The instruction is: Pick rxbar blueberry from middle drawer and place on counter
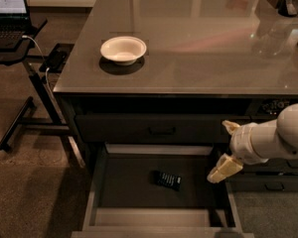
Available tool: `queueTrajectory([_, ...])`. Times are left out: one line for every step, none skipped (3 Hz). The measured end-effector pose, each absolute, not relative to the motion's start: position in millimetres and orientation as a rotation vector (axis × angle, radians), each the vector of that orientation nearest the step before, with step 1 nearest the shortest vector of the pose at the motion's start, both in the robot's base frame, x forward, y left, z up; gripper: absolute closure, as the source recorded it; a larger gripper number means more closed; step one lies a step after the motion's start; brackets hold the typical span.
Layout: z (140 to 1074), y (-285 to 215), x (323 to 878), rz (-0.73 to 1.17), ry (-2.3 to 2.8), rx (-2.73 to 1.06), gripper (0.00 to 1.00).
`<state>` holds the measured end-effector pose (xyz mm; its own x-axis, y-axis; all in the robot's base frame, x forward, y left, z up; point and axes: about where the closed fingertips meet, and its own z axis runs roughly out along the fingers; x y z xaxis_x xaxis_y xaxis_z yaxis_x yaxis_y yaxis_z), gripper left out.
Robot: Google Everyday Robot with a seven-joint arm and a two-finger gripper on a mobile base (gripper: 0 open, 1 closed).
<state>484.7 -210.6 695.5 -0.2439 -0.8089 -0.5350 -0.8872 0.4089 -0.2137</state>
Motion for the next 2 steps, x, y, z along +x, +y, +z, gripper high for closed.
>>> queueTrajectory([634,-198,495,0.198,2.034,-1.478,0.00])
queueTrajectory([564,-183,504,0.284,2.004,-1.517,0.00])
